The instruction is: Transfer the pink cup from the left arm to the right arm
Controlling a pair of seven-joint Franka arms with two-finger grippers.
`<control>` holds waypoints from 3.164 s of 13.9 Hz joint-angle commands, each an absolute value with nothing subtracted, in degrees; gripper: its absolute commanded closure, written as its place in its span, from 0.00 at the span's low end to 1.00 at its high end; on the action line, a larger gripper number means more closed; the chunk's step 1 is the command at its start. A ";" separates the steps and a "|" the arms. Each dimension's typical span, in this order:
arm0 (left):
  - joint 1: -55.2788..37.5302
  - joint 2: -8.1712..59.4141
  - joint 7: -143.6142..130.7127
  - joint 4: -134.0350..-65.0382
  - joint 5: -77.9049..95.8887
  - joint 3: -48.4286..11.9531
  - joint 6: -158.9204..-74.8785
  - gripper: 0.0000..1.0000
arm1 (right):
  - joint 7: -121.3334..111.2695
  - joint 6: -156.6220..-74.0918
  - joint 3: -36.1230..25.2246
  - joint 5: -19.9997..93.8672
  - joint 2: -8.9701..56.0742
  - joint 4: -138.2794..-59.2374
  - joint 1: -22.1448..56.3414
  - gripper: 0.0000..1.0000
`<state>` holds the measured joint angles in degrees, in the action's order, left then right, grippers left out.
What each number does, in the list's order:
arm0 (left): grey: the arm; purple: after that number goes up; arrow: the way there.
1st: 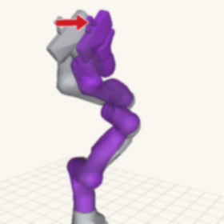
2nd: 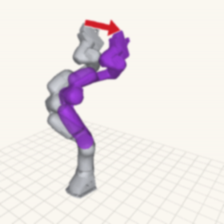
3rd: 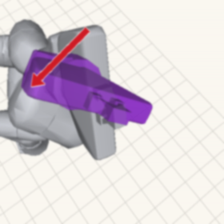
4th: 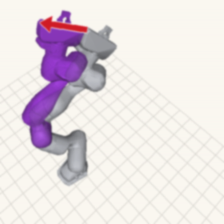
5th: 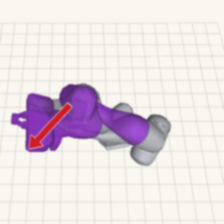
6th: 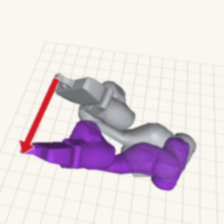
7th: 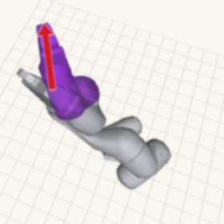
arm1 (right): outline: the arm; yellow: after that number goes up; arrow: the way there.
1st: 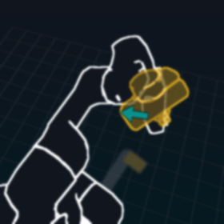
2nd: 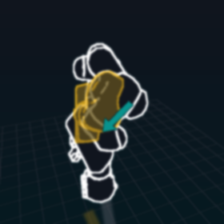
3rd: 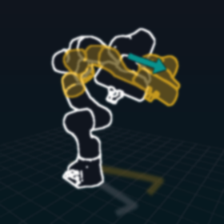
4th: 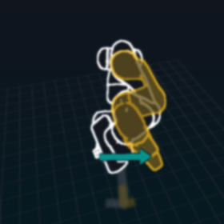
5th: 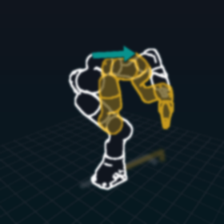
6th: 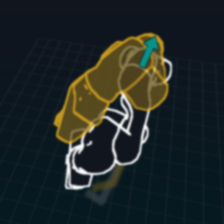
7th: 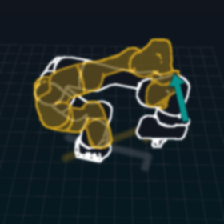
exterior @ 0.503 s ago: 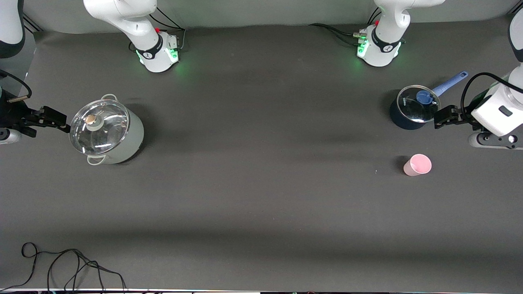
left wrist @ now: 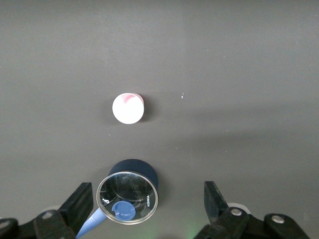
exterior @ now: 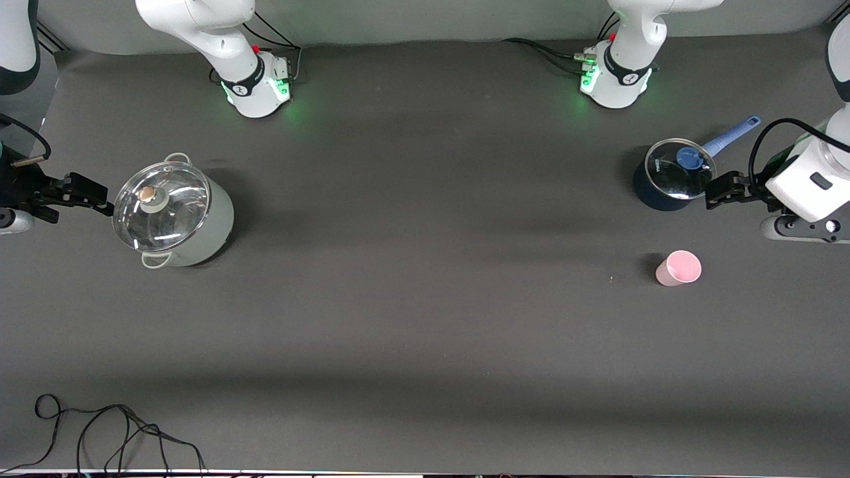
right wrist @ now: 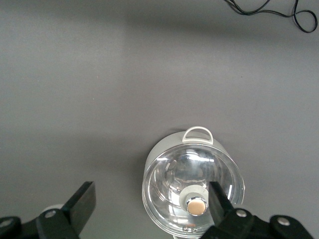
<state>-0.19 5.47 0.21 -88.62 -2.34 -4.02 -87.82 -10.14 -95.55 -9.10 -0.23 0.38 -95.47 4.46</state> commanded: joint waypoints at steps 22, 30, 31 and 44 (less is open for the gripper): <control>29.24 8.42 72.46 -87.80 14.74 -2.99 -89.91 0.02 | -11.25 -94.31 -9.67 0.79 0.09 -93.16 4.75 0.00; 42.88 24.15 105.17 -83.41 31.18 -3.08 -86.59 0.03 | -11.42 -94.13 -9.67 0.79 0.09 -93.16 4.75 0.00; 43.93 26.61 108.08 -83.32 33.46 -3.08 -84.75 0.03 | -11.34 -94.04 -9.67 0.79 0.09 -93.16 4.75 0.00; 45.27 52.10 137.53 -81.83 52.46 -5.01 -80.77 0.03 | -11.34 -93.96 -9.67 0.79 0.09 -93.16 4.75 0.00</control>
